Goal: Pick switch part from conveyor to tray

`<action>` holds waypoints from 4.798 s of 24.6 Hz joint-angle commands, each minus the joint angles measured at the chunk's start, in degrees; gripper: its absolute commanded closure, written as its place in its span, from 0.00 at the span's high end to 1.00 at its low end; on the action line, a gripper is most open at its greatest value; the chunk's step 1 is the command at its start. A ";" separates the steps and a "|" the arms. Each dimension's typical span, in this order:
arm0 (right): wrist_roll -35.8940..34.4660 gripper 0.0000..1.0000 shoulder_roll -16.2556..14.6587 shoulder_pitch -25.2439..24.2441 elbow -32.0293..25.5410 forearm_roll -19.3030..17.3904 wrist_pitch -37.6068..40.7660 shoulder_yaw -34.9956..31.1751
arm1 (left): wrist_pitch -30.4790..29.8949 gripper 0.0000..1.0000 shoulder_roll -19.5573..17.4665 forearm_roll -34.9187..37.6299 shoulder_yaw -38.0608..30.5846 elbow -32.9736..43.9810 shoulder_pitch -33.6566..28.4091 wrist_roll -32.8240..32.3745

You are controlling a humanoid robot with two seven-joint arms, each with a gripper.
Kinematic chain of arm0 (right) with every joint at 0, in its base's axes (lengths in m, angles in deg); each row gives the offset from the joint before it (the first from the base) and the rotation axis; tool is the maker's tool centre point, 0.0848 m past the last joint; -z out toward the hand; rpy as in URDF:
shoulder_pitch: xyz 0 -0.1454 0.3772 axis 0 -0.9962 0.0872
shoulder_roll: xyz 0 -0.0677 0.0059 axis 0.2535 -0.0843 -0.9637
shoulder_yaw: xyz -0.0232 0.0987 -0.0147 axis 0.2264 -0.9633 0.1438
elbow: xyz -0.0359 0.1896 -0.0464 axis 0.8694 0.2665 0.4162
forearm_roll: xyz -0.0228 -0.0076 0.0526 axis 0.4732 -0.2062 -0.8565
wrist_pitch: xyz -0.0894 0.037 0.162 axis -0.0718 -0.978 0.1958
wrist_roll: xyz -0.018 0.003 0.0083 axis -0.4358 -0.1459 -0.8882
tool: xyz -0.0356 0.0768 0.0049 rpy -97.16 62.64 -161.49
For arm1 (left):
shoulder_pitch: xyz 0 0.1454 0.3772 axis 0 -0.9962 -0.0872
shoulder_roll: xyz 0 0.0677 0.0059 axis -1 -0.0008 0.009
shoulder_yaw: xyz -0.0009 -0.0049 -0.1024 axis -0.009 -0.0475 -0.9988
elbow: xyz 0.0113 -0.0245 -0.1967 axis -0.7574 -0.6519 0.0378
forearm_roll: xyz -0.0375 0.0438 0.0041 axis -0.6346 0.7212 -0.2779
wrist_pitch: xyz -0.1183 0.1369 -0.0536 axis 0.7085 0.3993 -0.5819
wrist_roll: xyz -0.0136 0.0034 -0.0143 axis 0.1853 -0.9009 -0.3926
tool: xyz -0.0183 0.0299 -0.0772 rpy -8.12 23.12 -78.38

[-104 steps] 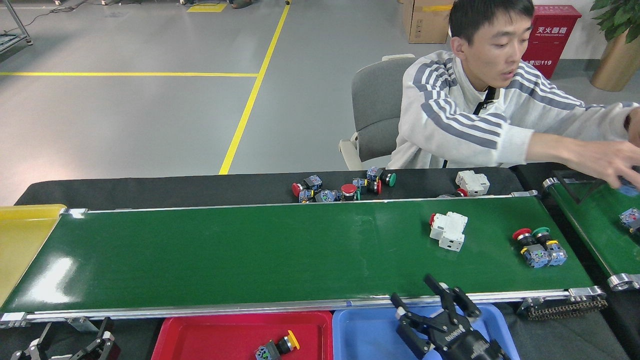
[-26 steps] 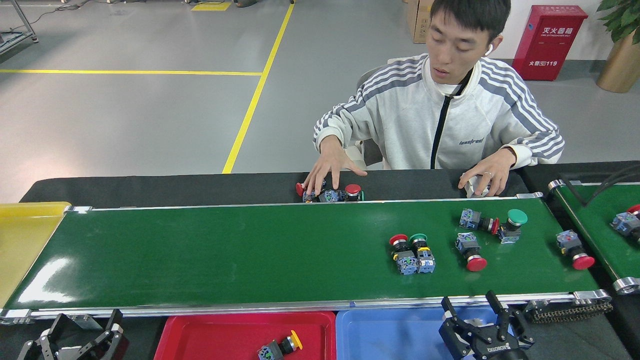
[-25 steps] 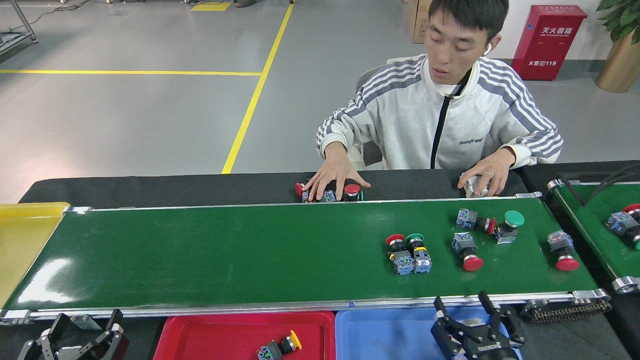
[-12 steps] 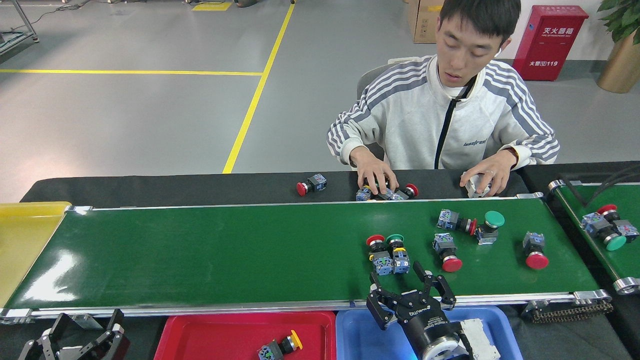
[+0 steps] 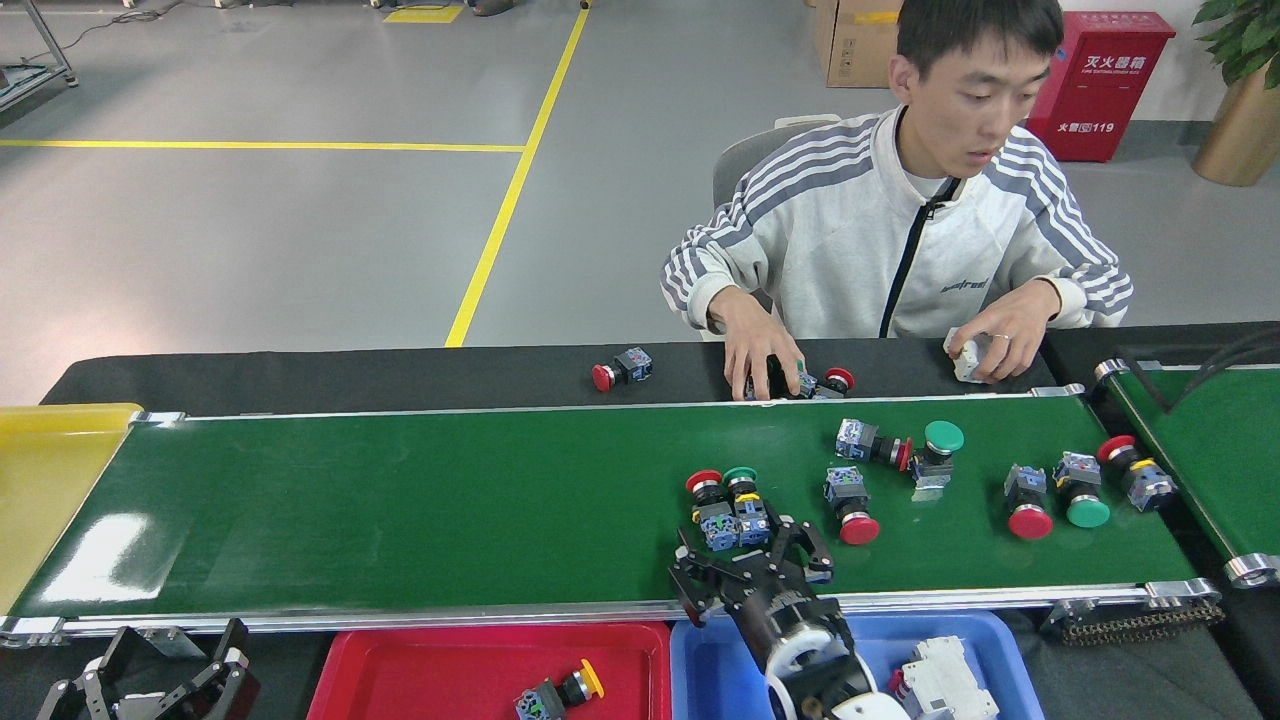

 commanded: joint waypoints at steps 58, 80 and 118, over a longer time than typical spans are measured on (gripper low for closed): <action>-5.62 0.76 -1.49 -9.03 -9.55 3.44 -10.59 -7.01 | 13.58 1.00 20.20 24.41 37.37 -11.03 24.30 -7.63; -5.10 0.12 -14.06 -18.78 -27.74 -5.96 24.73 -7.72 | 13.67 0.63 19.41 23.97 26.82 -25.53 31.77 -7.10; -6.68 0.98 -0.97 -31.00 -32.31 -4.56 34.15 -31.27 | -3.47 1.00 9.66 8.85 -4.12 1.36 2.68 0.63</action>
